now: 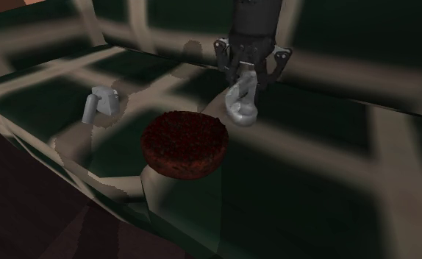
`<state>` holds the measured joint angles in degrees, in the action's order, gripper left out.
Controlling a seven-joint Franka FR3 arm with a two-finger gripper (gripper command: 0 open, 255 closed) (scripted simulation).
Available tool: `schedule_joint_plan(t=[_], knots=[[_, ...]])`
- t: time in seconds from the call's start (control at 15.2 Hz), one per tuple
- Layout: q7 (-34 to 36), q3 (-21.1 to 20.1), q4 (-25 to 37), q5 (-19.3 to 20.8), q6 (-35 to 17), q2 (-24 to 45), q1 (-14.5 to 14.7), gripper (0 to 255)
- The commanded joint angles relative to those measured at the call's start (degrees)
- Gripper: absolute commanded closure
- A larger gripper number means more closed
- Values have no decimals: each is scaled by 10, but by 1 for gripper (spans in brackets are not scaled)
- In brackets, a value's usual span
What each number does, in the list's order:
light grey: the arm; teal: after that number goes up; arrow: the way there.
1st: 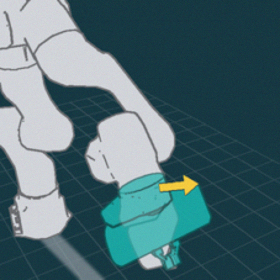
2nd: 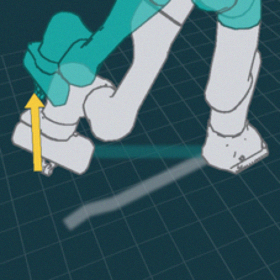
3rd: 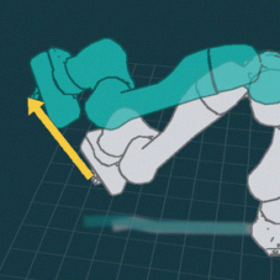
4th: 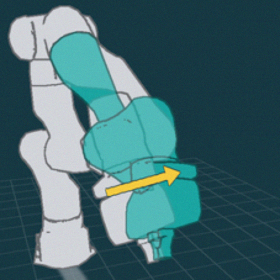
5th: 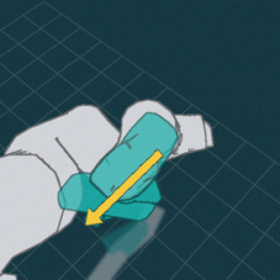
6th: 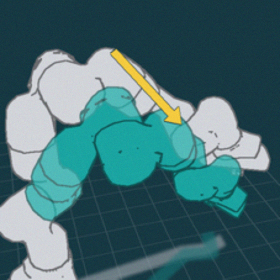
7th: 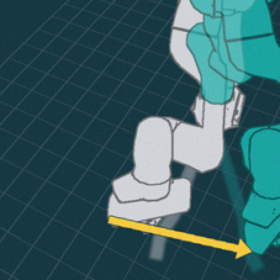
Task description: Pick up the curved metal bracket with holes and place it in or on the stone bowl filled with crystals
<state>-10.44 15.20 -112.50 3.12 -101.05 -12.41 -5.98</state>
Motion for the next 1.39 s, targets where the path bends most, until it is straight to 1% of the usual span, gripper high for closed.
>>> schedule_joint_plan(t=[0.0,0.26,0.59,1.32], knots=[[28,-17,-40,6,-3,-37,7,255],[78,-52,-99,7,1,-100,20,255],[140,-99,-159,-5,11,-167,38,255],[140,-96,-241,-2,-74,-164,37,255]])
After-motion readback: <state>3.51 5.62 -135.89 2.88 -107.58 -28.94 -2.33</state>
